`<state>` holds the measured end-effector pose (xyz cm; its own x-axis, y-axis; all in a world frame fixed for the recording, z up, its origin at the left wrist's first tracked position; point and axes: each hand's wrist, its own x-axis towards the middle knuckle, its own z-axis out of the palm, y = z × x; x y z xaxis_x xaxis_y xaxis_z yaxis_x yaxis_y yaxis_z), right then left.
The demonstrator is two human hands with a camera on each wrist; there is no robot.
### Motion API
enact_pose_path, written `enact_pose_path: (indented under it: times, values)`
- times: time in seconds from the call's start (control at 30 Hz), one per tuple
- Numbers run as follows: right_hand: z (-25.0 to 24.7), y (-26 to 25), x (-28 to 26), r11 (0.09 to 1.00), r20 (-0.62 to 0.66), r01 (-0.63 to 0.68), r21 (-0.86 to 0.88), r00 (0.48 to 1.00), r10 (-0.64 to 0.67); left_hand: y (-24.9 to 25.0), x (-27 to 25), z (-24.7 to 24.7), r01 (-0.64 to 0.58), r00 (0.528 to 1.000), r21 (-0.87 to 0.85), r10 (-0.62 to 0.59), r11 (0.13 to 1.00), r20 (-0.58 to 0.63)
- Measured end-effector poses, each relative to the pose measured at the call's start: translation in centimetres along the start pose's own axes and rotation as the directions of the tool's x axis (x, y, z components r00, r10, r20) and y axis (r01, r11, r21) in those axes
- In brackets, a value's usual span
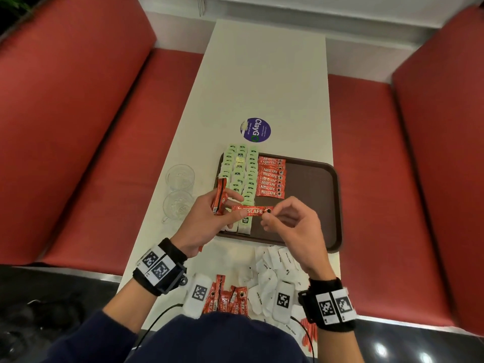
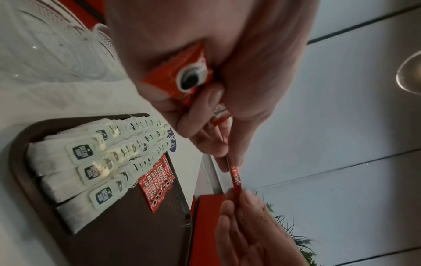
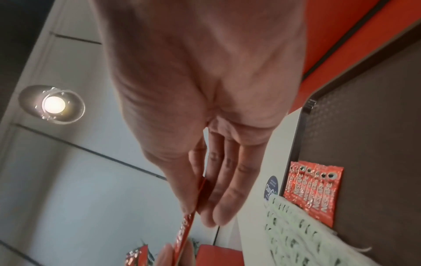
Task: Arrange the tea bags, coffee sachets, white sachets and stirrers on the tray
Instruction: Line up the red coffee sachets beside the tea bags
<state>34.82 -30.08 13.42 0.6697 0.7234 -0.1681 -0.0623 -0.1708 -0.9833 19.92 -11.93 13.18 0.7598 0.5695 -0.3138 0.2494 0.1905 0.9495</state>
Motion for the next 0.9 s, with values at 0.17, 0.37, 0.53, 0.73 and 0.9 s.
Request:
enact_pose_path:
  times: [0.17, 0.37, 0.53, 0.73, 0.9]
  values:
    - [-0.1, 0.0, -0.6, 0.999, -0.069, -0.036, 0.024, 0.997, 0.038, -0.4, 0.0, 0.1, -0.022, 0.997, -0.015, 0.021, 1.0, -0.078]
    - [-0.2, 0.6, -0.3, 0.965, -0.077, 0.008, -0.263, 0.997, -0.029, -1.3, 0.3, 0.6, -0.017, 0.994, 0.025, 0.02, 1.0, -0.105]
    - [0.9, 2.4, 0.4, 0.706, 0.07, 0.254, -0.661, 0.958, -0.279, -1.6, 0.7, 1.0, -0.019, 0.995, 0.11, 0.03, 0.994, -0.096]
    - [1.6, 3.7, 0.7, 0.46, 0.14, 0.348, -0.817, 0.893, -0.427, -1.8, 1.1, 1.1, -0.015, 0.994, 0.148, 0.03, 0.989, -0.101]
    - [-0.6, 5.3, 3.1, 0.508, 0.108, 0.281, -0.814, 0.933, -0.343, -2.5, 1.2, 0.5, 0.017, 0.988, 0.135, 0.004, 0.991, -0.155]
